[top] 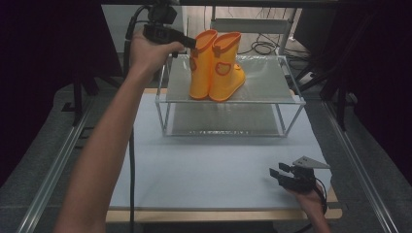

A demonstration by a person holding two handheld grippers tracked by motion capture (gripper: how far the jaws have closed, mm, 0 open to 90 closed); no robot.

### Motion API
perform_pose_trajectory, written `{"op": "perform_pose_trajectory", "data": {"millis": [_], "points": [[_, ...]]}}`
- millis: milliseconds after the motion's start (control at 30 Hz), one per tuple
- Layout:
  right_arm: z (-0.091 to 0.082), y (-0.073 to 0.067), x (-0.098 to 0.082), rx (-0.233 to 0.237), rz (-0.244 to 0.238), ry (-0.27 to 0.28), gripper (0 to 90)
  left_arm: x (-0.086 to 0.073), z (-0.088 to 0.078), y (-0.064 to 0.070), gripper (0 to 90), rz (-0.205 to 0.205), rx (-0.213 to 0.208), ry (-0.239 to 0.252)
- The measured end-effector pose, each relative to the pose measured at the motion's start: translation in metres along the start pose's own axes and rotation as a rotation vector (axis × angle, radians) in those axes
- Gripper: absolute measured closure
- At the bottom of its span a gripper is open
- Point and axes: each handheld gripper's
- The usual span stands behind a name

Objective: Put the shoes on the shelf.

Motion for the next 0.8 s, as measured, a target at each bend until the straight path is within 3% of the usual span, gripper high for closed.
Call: {"op": "perform_pose_trajectory", "data": {"millis": [300, 567, 800], "points": [[0.002, -0.001, 0.000, -0.001, -0.004, -0.005, 48.6, -0.045, -0.004, -0.023, 88.9, 0.004, 0.033, -0.036], [0.004, -0.001, -0.001, 0.001, -0.005, -0.018, 48.7, -0.076, 0.022, -0.056, 89.1, -0.024, 0.055, -0.098], [0.005, 0.001, -0.003, -0.003, -0.001, -0.018, 48.6, -0.091, 0.040, -0.075, 89.1, -0.060, 0.062, -0.127]]}}
Point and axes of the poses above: each handheld gripper's, and its own axes: z roughly forward along the jaws, x roughly out of its top, y roughly to its right, and after that the axes turned 13 degrees about -z, right-handed
